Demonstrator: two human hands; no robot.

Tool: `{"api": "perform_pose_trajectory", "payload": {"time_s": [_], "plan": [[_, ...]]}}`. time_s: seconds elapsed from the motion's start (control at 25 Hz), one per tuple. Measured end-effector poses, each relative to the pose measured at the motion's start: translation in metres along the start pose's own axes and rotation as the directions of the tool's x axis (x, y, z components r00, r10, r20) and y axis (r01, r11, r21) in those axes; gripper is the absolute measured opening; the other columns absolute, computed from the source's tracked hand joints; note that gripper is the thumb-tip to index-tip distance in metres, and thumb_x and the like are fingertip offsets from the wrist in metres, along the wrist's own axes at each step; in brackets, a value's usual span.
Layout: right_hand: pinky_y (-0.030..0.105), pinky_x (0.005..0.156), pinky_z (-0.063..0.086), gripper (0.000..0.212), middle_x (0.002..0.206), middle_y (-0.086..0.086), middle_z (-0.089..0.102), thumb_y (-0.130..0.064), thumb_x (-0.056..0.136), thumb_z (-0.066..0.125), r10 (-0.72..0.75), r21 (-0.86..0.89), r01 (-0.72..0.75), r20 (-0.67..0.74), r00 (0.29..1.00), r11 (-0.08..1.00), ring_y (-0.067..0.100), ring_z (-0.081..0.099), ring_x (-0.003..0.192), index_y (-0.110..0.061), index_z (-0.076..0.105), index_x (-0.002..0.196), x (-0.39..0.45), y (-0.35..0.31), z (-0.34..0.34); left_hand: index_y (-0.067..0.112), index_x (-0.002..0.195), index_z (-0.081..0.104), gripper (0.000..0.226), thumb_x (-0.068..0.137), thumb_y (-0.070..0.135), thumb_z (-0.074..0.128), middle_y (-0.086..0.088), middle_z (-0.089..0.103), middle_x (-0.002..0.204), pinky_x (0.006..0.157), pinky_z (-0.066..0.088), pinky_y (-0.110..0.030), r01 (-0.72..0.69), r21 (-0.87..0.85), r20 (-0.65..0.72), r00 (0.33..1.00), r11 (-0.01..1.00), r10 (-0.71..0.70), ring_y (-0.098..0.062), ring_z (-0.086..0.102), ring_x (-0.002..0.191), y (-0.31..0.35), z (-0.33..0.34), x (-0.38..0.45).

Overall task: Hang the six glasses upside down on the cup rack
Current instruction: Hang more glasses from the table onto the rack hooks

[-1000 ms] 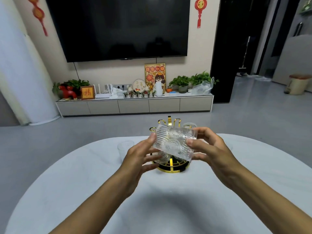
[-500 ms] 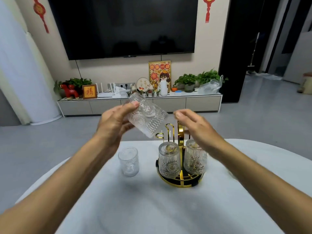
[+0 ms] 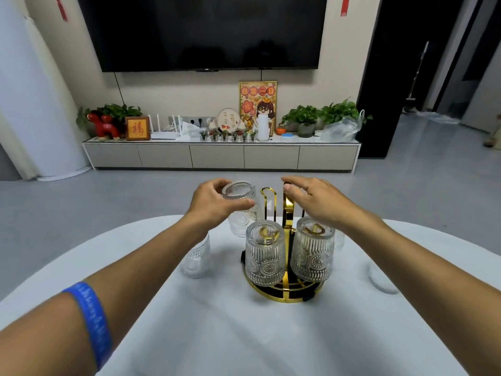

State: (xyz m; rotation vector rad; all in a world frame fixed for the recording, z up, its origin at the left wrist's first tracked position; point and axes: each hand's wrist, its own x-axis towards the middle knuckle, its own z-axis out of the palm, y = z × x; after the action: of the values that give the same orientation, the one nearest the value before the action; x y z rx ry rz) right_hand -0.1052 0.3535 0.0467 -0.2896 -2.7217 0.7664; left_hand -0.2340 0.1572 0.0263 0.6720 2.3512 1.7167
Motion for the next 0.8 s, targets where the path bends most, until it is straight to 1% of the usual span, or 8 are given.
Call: {"api": "perform_pose_trajectory", "payload": {"time_s": [0.16,0.24,0.44,0.6,0.64,0.68,0.72,0.8], "plan": [[0.041,0.106,0.036,0.051,0.148,0.003,0.049,-0.049,0.099,0.035,0.005,0.035,-0.005,-0.005,1.000,0.999,0.023,0.045,0.133,-0.028,0.043,0.145,-0.003,-0.001,0.002,0.013,0.125,0.060,0.081,0.053,0.029,0.095,-0.005,0.069,0.113,0.091,0.055,-0.042,-0.057,0.202,0.056,0.997,0.978,0.047,-0.022,0.066,0.100,-0.013,0.011,-0.005],[0.041,0.106,0.036,0.051,0.149,0.003,0.048,-0.049,0.099,0.035,0.006,0.034,-0.006,-0.011,1.000,0.999,0.024,0.044,0.134,-0.028,0.042,0.145,-0.002,0.000,0.002,0.015,0.124,0.060,0.077,0.056,0.028,0.093,-0.004,0.069,0.113,0.091,0.054,-0.043,-0.079,0.270,0.047,0.997,0.960,0.069,-0.023,0.065,0.098,-0.018,0.014,-0.007],[0.032,0.099,0.033,0.051,0.150,0.002,0.047,-0.048,0.100,0.034,0.005,0.050,-0.004,-0.023,1.000,0.999,0.023,0.043,0.135,-0.027,0.040,0.146,-0.001,0.001,0.009,0.015,0.126,0.059,0.077,0.058,0.035,0.091,-0.003,0.067,0.115,0.087,0.054,-0.035,-0.101,0.282,0.044,0.995,0.954,0.093,-0.021,0.063,0.098,-0.025,0.015,-0.007],[0.038,0.110,0.028,0.052,0.157,0.003,0.036,-0.044,0.102,0.032,0.085,0.106,-0.084,-0.010,0.996,0.991,0.022,0.032,0.142,-0.024,0.032,0.150,-0.008,-0.013,0.011,0.015,0.145,0.040,0.096,0.064,0.032,0.089,-0.002,0.057,0.134,0.094,0.049,-0.034,-0.094,0.280,0.137,0.989,0.955,0.057,-0.020,0.055,0.116,-0.026,0.010,-0.010],[0.040,0.113,0.026,0.053,0.158,0.002,0.034,-0.044,0.102,0.032,0.101,0.133,-0.094,-0.052,0.993,0.987,0.021,0.029,0.143,-0.025,0.030,0.151,-0.015,-0.018,0.011,0.017,0.148,0.035,0.100,0.065,0.029,0.089,0.002,0.053,0.134,0.094,0.048,-0.033,-0.089,0.277,0.153,0.987,0.957,0.047,-0.019,0.051,0.120,-0.028,0.002,-0.012],[0.044,0.113,0.028,0.051,0.156,-0.001,0.036,-0.045,0.101,0.034,0.114,0.183,-0.086,-0.148,0.982,0.979,0.020,0.030,0.143,-0.027,0.033,0.149,-0.027,-0.023,0.013,0.020,0.149,0.032,0.099,0.068,0.025,0.088,0.004,0.051,0.134,0.090,0.045,-0.029,-0.086,0.267,0.139,0.989,0.960,0.050,-0.018,0.049,0.123,-0.032,-0.008,-0.014],[0.046,0.110,0.033,0.047,0.150,-0.005,0.044,-0.045,0.099,0.038,0.132,0.255,-0.058,-0.283,0.950,0.965,0.020,0.037,0.138,-0.030,0.041,0.144,-0.044,-0.027,0.018,0.022,0.149,0.033,0.094,0.070,0.018,0.085,0.003,0.051,0.135,0.088,0.042,-0.026,-0.089,0.265,0.092,0.994,0.960,0.066,-0.018,0.048,0.126,-0.039,-0.019,-0.016],[0.041,0.093,0.047,0.031,0.126,-0.019,0.060,-0.043,0.093,0.046,0.178,0.397,0.045,-0.506,0.844,0.917,0.013,0.053,0.116,-0.038,0.058,0.121,-0.091,-0.038,0.036,0.025,0.146,0.036,0.087,0.072,0.016,0.080,-0.002,0.048,0.144,0.092,0.038,-0.028,-0.067,0.377,-0.032,0.996,0.924,0.085,-0.023,0.043,0.132,-0.064,-0.038,-0.026]]}}
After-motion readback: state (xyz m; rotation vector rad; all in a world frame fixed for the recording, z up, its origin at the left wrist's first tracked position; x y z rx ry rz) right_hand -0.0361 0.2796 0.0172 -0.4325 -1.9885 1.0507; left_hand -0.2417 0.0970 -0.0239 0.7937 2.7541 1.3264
